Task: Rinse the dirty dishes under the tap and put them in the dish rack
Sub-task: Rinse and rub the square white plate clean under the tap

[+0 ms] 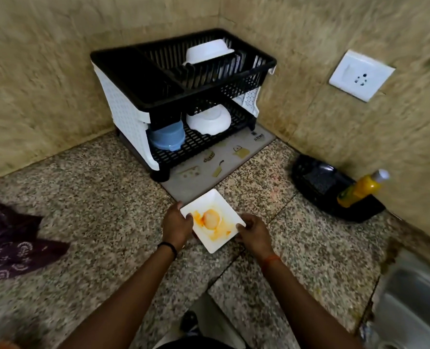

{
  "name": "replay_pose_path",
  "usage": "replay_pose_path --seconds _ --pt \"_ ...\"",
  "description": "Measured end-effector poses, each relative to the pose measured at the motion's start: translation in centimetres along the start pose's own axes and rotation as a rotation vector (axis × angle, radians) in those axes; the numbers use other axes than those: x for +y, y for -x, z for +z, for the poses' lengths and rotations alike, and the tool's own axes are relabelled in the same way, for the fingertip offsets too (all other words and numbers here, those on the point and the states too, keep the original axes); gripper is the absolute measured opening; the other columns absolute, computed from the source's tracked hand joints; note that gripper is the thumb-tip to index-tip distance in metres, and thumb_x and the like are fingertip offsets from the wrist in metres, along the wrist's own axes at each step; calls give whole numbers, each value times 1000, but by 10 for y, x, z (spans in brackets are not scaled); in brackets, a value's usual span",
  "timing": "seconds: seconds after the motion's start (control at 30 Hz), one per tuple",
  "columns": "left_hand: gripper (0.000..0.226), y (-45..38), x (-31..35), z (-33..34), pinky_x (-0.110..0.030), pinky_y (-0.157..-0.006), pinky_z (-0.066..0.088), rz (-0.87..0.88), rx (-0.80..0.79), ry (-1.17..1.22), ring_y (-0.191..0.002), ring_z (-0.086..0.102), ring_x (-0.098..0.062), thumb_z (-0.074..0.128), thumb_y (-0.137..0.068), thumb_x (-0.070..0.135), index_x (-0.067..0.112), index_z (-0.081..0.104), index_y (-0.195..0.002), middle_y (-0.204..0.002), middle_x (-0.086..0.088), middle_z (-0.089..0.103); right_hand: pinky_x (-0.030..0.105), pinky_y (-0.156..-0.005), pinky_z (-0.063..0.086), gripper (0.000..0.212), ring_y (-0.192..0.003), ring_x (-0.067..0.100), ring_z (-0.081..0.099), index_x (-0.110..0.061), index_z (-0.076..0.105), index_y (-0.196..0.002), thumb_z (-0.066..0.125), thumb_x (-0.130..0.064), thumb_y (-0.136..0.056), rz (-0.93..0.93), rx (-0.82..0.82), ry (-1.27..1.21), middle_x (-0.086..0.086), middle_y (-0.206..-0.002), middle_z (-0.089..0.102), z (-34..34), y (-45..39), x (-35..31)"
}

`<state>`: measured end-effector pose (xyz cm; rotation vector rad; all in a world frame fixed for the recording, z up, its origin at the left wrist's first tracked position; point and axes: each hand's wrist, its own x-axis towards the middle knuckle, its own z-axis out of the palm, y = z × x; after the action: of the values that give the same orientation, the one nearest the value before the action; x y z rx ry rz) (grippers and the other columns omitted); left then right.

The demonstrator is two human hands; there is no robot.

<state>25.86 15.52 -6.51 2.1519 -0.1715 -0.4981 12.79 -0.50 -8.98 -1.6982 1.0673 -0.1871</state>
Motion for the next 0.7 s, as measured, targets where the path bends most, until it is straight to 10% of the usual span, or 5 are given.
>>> replay_pose_path --seconds 0.3,0.53,0.7 --pt "22 8 17 6 -45 -71 59 -180 -85 341 -78 65 -29 62 -87 1 -2 67 -108 -97 -17 69 46 -70 60 21 -87 33 66 -10 64 -89 60 11 -86 21 79 -302 16 -96 65 -35 38 -15" --pt "17 48 82 36 -40 -61 60 -239 -729 471 -89 69 -28 60 -92 12 5 60 -107 -109 -19 68 21 -51 54 17 -75 22 66 -2 68 -102 60 5 -89 -24 224 -335 12 -92 69 -136 65 -2" --pt "29 96 131 94 -50 -75 58 -241 -1020 490 -93 67 -30 53 -95 9 2 54 -123 -116 -19 65 44 -80 59 25 -100 28 68 -20 69 -108 61 -3 -91 -94 379 -254 8 -109 71 -216 101 31"
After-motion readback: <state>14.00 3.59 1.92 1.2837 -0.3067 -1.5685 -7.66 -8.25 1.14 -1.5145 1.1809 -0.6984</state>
